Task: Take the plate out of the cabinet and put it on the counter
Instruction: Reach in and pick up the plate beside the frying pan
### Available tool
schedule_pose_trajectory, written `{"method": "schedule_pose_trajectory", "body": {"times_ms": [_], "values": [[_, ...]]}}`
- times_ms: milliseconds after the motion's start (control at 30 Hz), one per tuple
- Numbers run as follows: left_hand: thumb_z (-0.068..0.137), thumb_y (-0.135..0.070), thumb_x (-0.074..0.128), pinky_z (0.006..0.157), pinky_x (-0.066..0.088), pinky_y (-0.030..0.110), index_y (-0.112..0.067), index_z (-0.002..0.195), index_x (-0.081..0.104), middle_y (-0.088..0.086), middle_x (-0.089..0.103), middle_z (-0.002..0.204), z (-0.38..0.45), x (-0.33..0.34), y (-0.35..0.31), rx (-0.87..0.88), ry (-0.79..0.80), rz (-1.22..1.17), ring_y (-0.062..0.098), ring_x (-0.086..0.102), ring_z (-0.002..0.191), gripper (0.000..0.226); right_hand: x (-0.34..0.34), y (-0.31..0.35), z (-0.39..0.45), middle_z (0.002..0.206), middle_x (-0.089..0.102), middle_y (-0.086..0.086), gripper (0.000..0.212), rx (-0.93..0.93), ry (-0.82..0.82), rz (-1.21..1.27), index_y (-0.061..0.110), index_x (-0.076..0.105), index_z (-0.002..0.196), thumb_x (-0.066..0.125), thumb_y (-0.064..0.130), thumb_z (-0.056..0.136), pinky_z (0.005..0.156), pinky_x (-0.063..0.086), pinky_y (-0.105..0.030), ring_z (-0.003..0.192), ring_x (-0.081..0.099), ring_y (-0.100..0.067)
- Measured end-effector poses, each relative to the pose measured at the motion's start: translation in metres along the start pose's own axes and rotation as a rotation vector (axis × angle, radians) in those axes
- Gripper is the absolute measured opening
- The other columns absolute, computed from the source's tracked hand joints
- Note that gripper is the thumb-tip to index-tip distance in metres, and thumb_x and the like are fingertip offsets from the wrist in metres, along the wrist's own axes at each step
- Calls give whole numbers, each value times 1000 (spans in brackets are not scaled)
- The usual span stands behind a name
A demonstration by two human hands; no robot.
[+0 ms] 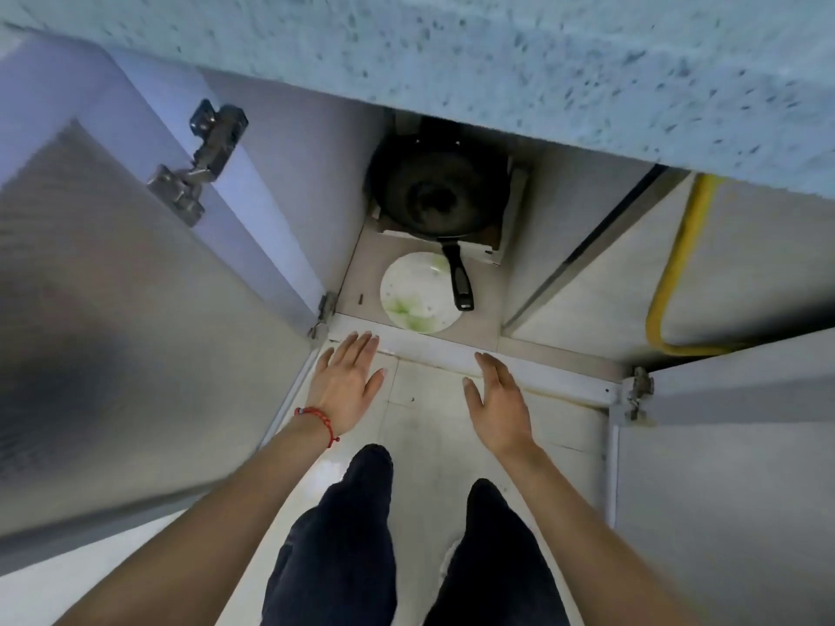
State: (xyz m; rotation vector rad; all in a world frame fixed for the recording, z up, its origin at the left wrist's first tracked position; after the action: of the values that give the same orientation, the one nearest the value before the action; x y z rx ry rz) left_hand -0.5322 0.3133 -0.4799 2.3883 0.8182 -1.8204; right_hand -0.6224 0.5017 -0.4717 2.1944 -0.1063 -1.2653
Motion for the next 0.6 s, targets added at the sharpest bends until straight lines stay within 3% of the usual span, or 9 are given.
{"method": "schedule_pose_trajectory", "body": {"times_ms": [333, 600], "values": [[77, -57, -2, 115, 15, 40, -12, 144, 18, 6, 26, 153, 95, 108, 35, 39, -109, 0, 19, 16, 143, 83, 87, -74, 102, 144, 40, -14, 46, -111, -89, -42, 6, 35, 136, 42, 24, 95, 104, 35, -37, 130, 40, -28], [75, -58, -1, 115, 14, 38, -11, 143, 19, 7, 24, 153, 145, 160, 71, 58, -208, -7, 20, 16, 143, 85, 140, -108, 173, 145, 38, -12, 46, -128, -183, -3, 6, 34, 137, 41, 24, 95, 103, 38, -39, 132, 37, -26]]}}
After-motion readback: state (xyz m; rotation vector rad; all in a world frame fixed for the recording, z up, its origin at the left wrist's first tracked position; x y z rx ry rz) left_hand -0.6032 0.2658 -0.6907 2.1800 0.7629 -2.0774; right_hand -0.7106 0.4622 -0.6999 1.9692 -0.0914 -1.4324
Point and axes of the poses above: each hand's wrist, its own z-axis towards the middle knuckle, its own x-axis out of the palm, y = z × x, the point moved 8 cm from there along z, towards the middle knuckle
